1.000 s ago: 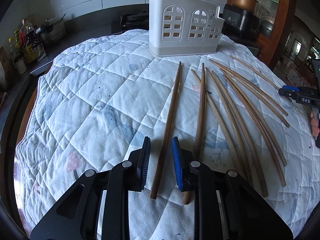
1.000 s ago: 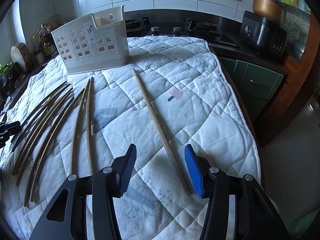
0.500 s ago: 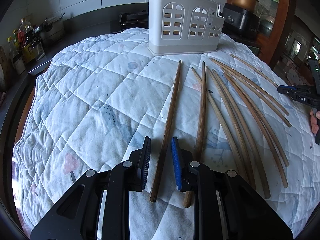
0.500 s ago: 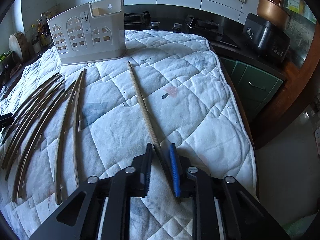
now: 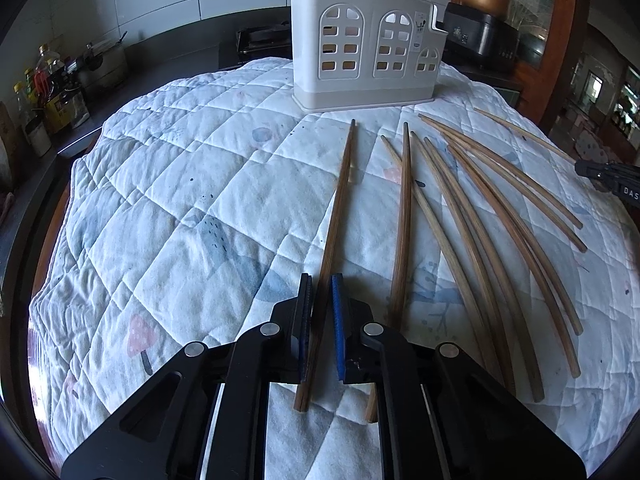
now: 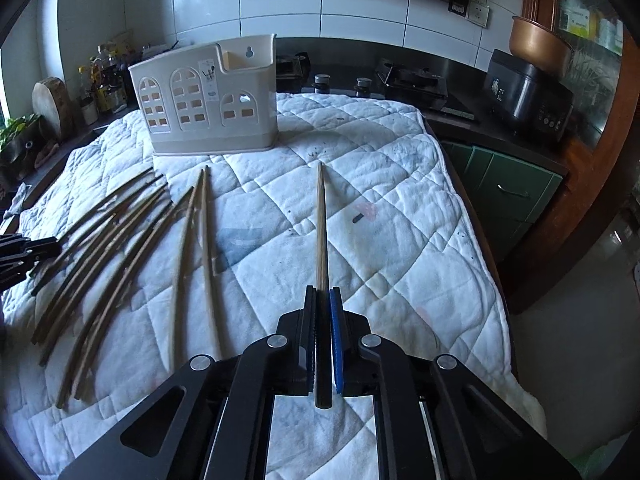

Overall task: Organize utensils
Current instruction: 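Close the left tool on a wooden chopstick while the right tool closes on another, then lift both held chopsticks and carry them over the white utensil holder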

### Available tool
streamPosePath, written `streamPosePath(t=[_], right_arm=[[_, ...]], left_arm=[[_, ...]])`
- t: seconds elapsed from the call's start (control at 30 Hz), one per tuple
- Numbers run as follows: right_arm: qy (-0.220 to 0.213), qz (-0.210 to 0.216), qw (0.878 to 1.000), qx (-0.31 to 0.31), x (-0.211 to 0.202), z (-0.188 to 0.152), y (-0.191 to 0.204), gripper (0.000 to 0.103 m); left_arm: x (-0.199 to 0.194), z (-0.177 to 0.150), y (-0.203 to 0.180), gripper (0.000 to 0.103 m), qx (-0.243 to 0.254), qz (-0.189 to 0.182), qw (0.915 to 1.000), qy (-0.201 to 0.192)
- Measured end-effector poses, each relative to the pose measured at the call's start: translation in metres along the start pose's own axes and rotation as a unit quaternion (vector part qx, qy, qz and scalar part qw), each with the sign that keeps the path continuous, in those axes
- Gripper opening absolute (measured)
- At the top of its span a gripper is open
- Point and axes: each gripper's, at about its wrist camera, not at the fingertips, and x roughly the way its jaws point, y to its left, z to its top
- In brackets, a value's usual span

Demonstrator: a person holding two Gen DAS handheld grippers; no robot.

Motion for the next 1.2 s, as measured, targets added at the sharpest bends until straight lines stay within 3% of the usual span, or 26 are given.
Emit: streamPosePath(t=[0.37, 0.57, 0.73, 1.0, 1.2], right_arm=[[-0.069, 0.036, 0.997, -0.008, -0.059, 0.016, 0.039, 0.007], [-0.08, 0.042, 0.996, -0.016, -0.069, 0.035, 0.051, 0.007], [-0.082, 0.048, 0.995, -0.026, -0.073, 0.07, 0.056, 0.007], [-0.084, 0.056, 0.994, -0.041, -0.08, 0.142, 0.057, 0.007], [-0.1, 0.04, 0.992, -0.057, -0.095, 0.198, 0.057, 0.007]], left_arm=[[-0.039, 0.008, 0.003, 0.005, -0.013, -0.013, 0.9984, -0.052], [-0.057, 0.015, 0.005, 0.005, -0.024, -0.027, 0.9965, -0.076], [-0.072, 0.037, 0.012, 0.005, -0.026, -0.038, 0.9948, -0.091], [-0.087, 0.091, 0.006, 0.005, 0.02, -0.035, 0.9935, -0.106], [-0.106, 0.133, 0.006, 0.005, 0.029, -0.044, 0.9899, -0.132]])
